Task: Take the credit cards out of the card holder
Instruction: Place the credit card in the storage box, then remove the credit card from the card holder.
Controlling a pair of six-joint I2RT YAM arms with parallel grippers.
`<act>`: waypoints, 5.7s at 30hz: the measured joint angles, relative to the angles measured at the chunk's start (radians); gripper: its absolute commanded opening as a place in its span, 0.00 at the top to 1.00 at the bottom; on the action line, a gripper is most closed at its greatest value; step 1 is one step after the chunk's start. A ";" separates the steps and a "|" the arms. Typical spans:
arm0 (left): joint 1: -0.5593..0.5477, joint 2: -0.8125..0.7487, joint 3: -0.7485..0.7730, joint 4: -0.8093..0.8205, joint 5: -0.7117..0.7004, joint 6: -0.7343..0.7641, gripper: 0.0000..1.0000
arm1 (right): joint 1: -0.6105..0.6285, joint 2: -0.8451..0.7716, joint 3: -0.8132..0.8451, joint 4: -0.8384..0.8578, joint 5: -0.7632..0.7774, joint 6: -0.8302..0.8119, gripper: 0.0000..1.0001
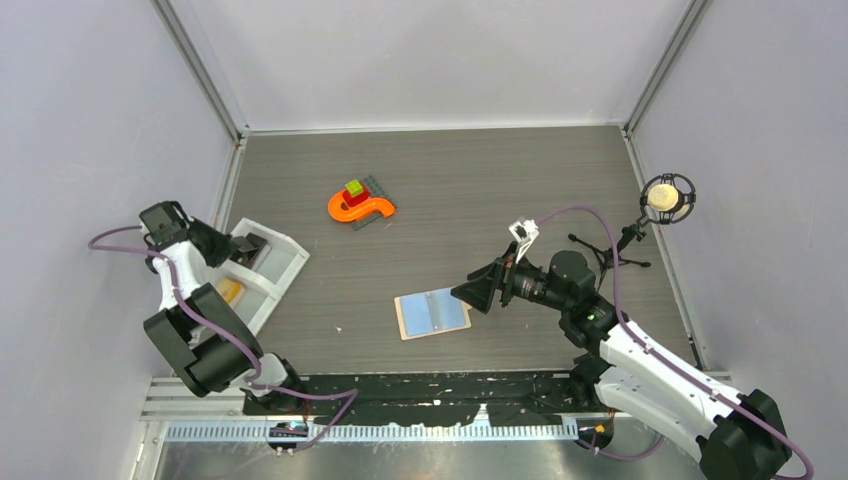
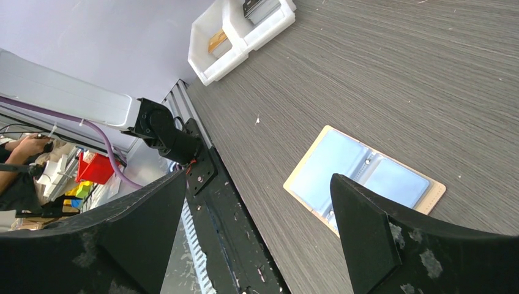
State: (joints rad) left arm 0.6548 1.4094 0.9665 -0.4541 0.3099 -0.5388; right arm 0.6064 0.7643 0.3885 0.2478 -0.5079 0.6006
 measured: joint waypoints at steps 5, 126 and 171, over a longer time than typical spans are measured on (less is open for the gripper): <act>0.000 0.001 0.000 0.016 -0.002 -0.004 0.90 | 0.000 0.002 0.000 -0.001 -0.003 0.002 0.05; -1.329 -0.169 -0.632 0.628 -0.056 -0.327 0.79 | 0.126 0.613 0.114 -0.165 0.243 0.046 0.54; -1.341 -0.410 -0.655 0.507 -0.135 -0.376 0.71 | 0.259 0.629 0.248 -0.169 0.176 0.055 0.49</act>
State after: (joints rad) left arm -0.6857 0.9993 0.3119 0.0528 0.1749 -0.9146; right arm 0.8650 1.3930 0.6365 0.0792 -0.3321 0.6552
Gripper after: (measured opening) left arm 0.278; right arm 0.489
